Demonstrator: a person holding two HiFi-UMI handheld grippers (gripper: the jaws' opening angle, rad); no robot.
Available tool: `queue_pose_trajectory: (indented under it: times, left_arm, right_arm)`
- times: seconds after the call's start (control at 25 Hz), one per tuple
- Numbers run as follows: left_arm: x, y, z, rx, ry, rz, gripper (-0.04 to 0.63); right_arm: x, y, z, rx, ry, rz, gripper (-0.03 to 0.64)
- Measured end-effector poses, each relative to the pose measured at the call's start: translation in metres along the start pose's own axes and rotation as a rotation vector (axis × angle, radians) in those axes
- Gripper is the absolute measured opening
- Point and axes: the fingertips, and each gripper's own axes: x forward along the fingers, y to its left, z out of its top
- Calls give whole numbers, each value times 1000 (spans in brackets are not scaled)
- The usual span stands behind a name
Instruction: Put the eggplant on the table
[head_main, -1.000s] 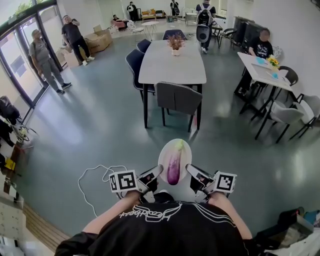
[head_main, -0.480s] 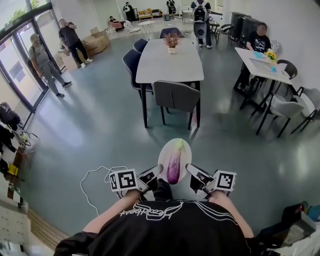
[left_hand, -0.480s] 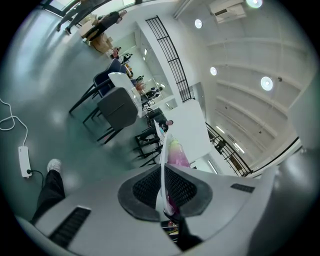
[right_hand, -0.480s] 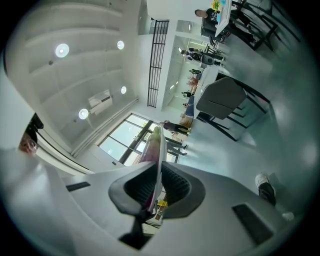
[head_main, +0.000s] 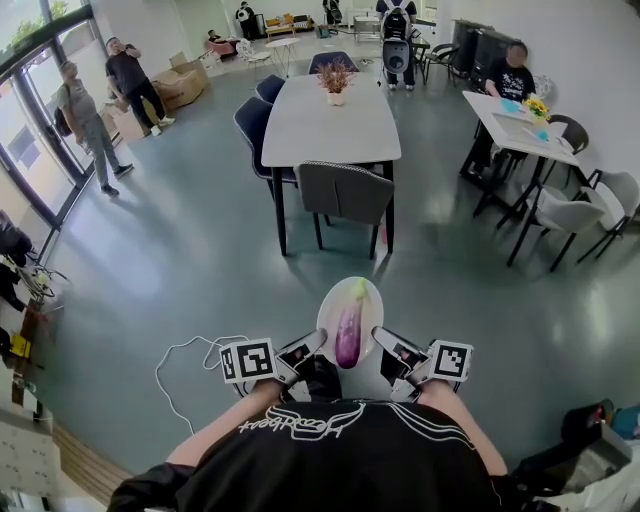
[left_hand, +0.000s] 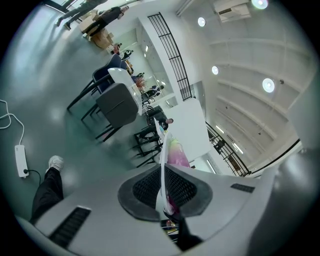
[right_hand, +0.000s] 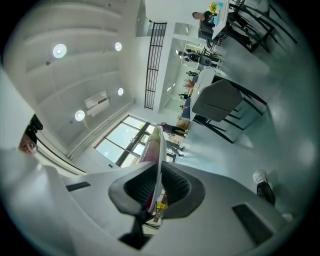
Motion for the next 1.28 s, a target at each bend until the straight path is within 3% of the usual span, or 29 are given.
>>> queue_pose_trajectory:
  times: [0.4, 0.68, 1.04, 1.28]
  left_arm:
    - [25, 33, 51, -36, -10, 4, 25]
    - [55, 61, 110, -52, -5, 16, 25]
    - [112, 96, 214, -76, 34, 24, 25]
    - [154, 105, 296, -54, 63, -4, 26]
  right_arm:
    - [46, -32, 34, 24, 21, -14, 18]
    - [96, -65, 78, 39, 29, -31, 19]
    - [174, -107, 160, 71, 7, -63, 20]
    - [227, -123, 228, 65, -46, -82, 19]
